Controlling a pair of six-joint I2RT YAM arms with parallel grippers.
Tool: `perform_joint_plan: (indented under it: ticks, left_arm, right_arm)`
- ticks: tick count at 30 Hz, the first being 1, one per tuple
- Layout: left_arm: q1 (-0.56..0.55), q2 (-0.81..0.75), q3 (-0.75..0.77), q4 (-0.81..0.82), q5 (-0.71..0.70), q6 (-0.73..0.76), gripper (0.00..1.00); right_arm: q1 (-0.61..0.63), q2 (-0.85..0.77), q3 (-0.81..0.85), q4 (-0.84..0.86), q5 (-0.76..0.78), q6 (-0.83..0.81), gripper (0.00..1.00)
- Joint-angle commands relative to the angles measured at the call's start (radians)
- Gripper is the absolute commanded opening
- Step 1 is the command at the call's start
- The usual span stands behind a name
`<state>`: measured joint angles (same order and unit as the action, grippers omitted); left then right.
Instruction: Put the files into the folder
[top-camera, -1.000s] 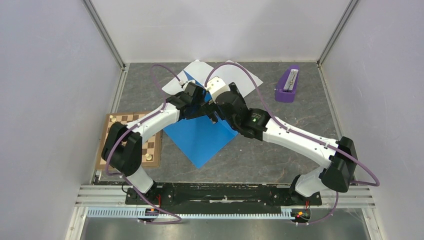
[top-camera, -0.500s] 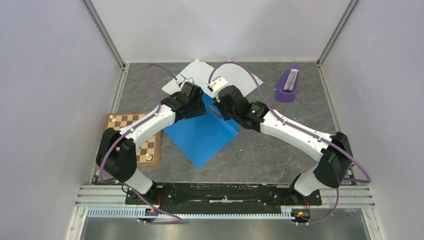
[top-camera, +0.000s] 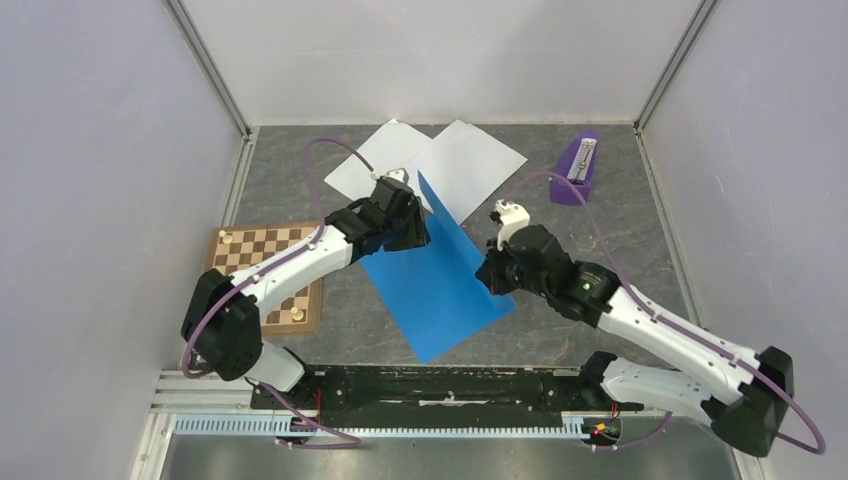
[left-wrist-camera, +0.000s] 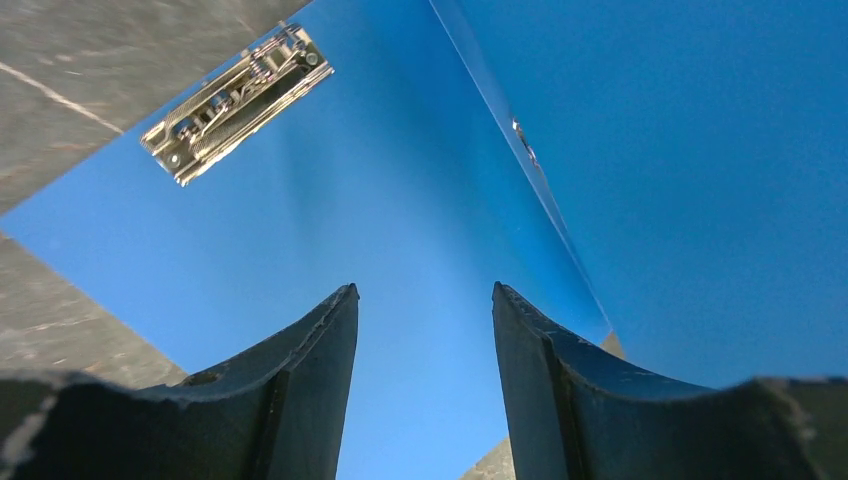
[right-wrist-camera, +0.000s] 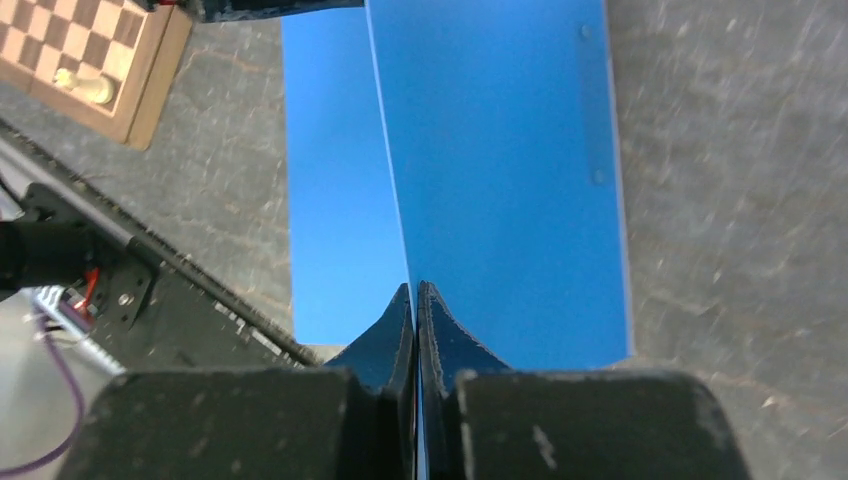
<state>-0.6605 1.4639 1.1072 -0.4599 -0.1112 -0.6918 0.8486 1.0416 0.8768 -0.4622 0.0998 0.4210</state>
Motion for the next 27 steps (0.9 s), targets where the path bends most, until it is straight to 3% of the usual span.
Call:
perform_joint_plan:
  ticks: [1, 5, 11, 17, 22, 27]
  left_arm:
    - [-0.07, 0.068, 0.021, 0.05, 0.021, -0.039, 0.58]
    - [-0.126, 0.096, 0.045, 0.056, -0.007, -0.077, 0.58]
    - [-0.146, 0.081, 0.048, 0.057, -0.043, -0.111, 0.58]
    - [-0.148, 0.055, 0.052, 0.036, -0.041, -0.104, 0.58]
    - [-0.149, 0.066, 0.07, 0.015, -0.051, -0.082, 0.58]
    - [-0.148, 0.149, 0.14, 0.008, -0.087, -0.062, 0.59]
  right_arm:
    - [-0.002, -0.125, -0.101, 0.003, -0.086, 0.185, 0.0]
    - [-0.019, -0.223, -0.081, -0.009, -0.127, 0.233, 0.0]
    - [-0.058, -0.216, -0.091, 0.028, -0.198, 0.287, 0.0]
    - [-0.284, -0.211, -0.253, 0.023, -0.378, 0.218, 0.0]
    - [-0.386, -0.237, -0.277, -0.214, -0.165, 0.062, 0.0]
    - [-0.387, -0.223, -0.329, -0.254, -0.021, 0.025, 0.0]
